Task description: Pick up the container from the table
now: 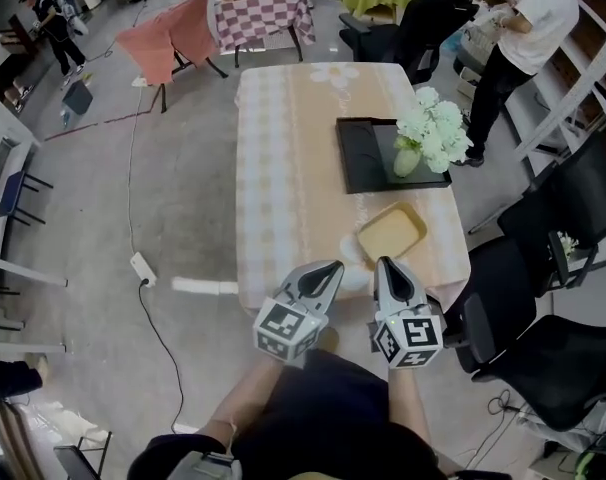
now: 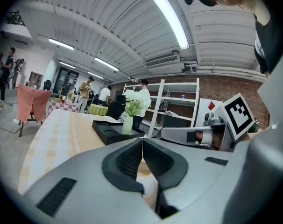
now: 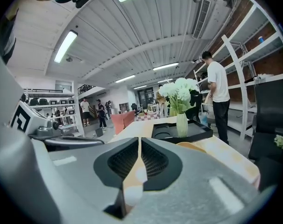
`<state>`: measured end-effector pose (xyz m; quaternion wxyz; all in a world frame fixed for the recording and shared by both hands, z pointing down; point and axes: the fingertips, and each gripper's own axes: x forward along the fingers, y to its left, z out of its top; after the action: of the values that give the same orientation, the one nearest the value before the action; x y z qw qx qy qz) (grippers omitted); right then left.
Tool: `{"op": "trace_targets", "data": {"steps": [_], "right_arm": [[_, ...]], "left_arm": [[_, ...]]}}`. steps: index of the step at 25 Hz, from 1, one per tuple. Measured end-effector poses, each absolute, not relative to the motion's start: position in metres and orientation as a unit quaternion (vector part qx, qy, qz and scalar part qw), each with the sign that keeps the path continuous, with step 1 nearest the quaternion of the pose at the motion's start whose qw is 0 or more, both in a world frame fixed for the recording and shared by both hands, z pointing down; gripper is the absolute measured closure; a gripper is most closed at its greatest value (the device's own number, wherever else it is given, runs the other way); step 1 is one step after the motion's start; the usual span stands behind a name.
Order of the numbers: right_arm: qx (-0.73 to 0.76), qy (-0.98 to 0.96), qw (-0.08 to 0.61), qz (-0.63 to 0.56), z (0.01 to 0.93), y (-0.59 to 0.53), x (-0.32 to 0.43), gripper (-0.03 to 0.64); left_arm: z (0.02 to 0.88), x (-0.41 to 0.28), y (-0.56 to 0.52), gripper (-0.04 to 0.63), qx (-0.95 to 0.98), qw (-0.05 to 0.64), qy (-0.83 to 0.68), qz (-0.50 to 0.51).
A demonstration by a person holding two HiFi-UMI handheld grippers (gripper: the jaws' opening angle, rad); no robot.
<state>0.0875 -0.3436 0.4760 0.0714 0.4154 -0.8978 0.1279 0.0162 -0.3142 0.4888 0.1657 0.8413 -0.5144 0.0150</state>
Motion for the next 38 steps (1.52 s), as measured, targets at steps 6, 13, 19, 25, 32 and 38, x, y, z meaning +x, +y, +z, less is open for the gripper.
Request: {"op": "trace_targets", "data": {"steps": [6,13,19,25,32,38], "right_arm": [[0.384,-0.908,0.105,0.133,0.492,-0.355,0.08,0.52],[0.354,-0.91,0.156,0.147,0.516,-0.362,0.074,0.439],[0.337,-0.908,0.199,0.147,0.536,-0.366,0.071,0.41],[0.323,-0.904,0.245,0.138,0.558,-0.368,0.068,0.393],[0.31,-0.898,0.29,0.119,0.572,-0.369,0.063,0.393],[0.299,-0.896,0.309,0.113,0.581,-0.365,0.061,0.416]], "left_arm": [[0.496,0.012,-0.325,0.583,0.827,0.169,-0.536,0.013],[0.509,0.011,-0.333,0.583,0.815,0.181,-0.551,0.015],[0.522,0.012,-0.338,0.583,0.806,0.198,-0.557,0.019],[0.534,0.011,-0.341,0.583,0.798,0.214,-0.564,0.026],[0.54,0.009,-0.343,0.583,0.792,0.219,-0.568,0.031],[0.541,0.005,-0.341,0.583,0.789,0.222,-0.572,0.035]]}}
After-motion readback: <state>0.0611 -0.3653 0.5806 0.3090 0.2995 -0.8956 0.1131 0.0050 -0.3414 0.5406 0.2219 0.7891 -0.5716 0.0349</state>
